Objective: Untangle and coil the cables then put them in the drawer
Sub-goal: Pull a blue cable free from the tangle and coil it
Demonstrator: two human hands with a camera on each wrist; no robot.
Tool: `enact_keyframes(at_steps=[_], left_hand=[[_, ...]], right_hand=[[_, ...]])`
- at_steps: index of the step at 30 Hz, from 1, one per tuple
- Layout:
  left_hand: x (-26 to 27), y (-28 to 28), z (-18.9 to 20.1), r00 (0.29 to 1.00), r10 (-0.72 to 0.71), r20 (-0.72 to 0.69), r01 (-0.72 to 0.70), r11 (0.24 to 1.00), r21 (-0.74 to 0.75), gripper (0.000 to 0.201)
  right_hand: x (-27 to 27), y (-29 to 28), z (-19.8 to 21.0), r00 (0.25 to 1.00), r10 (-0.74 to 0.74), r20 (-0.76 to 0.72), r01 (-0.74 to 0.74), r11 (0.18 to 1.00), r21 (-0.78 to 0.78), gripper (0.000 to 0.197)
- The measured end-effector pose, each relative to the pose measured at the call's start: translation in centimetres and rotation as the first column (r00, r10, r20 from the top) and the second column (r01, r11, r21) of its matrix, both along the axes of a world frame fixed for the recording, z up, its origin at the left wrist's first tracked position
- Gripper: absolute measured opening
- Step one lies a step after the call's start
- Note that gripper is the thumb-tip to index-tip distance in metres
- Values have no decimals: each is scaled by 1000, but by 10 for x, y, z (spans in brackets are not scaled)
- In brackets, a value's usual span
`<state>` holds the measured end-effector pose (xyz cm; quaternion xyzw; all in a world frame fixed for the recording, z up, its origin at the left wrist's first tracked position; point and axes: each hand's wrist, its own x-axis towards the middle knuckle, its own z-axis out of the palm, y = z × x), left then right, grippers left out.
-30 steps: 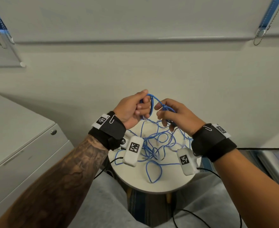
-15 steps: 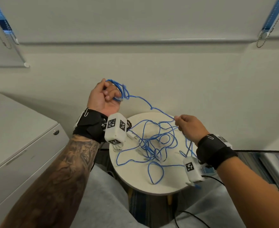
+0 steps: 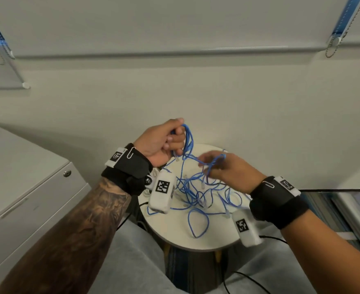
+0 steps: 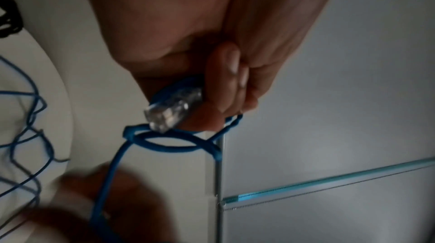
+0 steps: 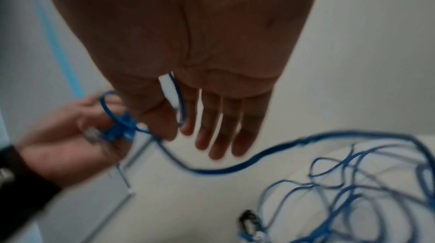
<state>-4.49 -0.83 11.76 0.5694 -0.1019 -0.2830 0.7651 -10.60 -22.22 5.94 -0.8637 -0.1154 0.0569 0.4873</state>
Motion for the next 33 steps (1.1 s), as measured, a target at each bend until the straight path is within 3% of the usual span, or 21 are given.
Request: enact_keyframes(at_steps=[2,5,8,11,14,19,21,26,29,33], left_hand=[[-3,-8,-3,999,-42,-28,42,999,8,37],[-6,-15,-5,999,-41,-36,41,999,4,38],[-8,-15,-2,1000,-15,-28,14,1000,-18,37],[-8,-13,3,999,-1,-42,-4,995,-97,37],[-5,-12,6,998,25,-56,-34,986,-164,36],[-3,-12,3,994,105,-11,-106,990,-89,36],[-6,-14,1,992,120,26,-118,992,-46,35],[-13,-20,3,989,95,117,-97,995,11,33],[-11,-19,5,983,125,138,-122,992,-30,32],[-6,-14,7,962,225,154,-215,973,-78,32]], right_hand=[[-3,5,15,1000,-2,30,-6,964,264,50],[-7,10,33,1000,27,-7,-22,909,416,50],[-9,11,41,999,-20,24,14,967,253,18],[-8,10,41,999,-29,22,27,993,112,31],[-9,16,36,999,35,35,-38,996,84,15],[-11,25,37,1000,9,21,-11,993,114,11],[-12,27,37,1000,-7,29,5,997,78,26],[-11,33,25,960,-144,240,139,990,34,16],[-6,30,23,929,-136,345,147,989,-8,7],[-3,26,30,931,-137,338,208,961,-184,13]])
